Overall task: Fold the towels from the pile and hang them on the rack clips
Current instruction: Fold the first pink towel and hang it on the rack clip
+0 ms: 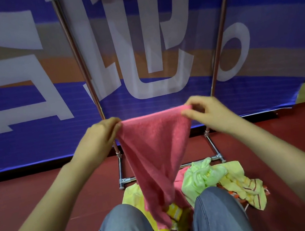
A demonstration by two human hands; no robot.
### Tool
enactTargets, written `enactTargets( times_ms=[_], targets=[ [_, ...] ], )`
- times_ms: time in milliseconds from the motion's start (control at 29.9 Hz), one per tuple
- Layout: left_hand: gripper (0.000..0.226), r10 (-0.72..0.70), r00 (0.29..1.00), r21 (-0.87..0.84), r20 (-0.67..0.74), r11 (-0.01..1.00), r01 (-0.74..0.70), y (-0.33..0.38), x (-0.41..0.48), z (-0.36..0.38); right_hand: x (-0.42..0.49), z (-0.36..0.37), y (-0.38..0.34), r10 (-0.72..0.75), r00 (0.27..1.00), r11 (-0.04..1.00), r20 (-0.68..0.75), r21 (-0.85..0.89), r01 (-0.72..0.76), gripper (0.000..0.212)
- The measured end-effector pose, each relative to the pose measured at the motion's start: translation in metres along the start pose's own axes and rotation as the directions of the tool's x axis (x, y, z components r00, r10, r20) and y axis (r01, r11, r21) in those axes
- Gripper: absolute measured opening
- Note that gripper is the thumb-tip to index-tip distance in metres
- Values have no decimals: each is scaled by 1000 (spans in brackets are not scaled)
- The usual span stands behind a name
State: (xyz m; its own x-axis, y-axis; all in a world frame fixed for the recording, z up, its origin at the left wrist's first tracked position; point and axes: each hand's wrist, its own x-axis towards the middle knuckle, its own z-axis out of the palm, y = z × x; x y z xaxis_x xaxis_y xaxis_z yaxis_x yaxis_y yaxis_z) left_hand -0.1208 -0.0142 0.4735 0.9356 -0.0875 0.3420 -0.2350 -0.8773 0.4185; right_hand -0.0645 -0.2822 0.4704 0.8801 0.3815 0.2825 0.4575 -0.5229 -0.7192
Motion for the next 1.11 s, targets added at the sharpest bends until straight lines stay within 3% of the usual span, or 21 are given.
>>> enactTargets(
  times_ms=[100,234,335,469,603,703,871,1105],
  targets=[
    [26,46,992,-4,-121,999,-47,6,15,-21,20,-18,-25,-52,988,999,-145,3,53,11],
    [23,57,943,-136,-327,985,-107,25,37,-54,38,-50,-76,-224,917,972,-330,-3,237,6],
    [24,62,902,-172,-426,974,-148,33,45,-70,37,-56,-84,-235,909,962,-343,50,268,4],
    [25,123,952,48,-281,992,-114,27,32,-55,27,-46,-57,-57,984,997,-166,-52,49,9],
    [31,110,937,-25,-332,992,-125,40,36,-68,30,-72,-77,-154,943,988,-294,-48,147,1],
    [26,109,932,-34,-346,991,-128,48,47,-83,38,-80,-89,-200,943,978,-265,-110,176,3],
    [24,74,952,-45,-298,995,-92,50,39,-81,36,-72,-79,-135,961,991,-242,-34,130,6],
    [21,-59,989,-240,-139,971,24,40,22,-69,22,-49,-72,27,974,983,-227,180,15,6]
  ],
)
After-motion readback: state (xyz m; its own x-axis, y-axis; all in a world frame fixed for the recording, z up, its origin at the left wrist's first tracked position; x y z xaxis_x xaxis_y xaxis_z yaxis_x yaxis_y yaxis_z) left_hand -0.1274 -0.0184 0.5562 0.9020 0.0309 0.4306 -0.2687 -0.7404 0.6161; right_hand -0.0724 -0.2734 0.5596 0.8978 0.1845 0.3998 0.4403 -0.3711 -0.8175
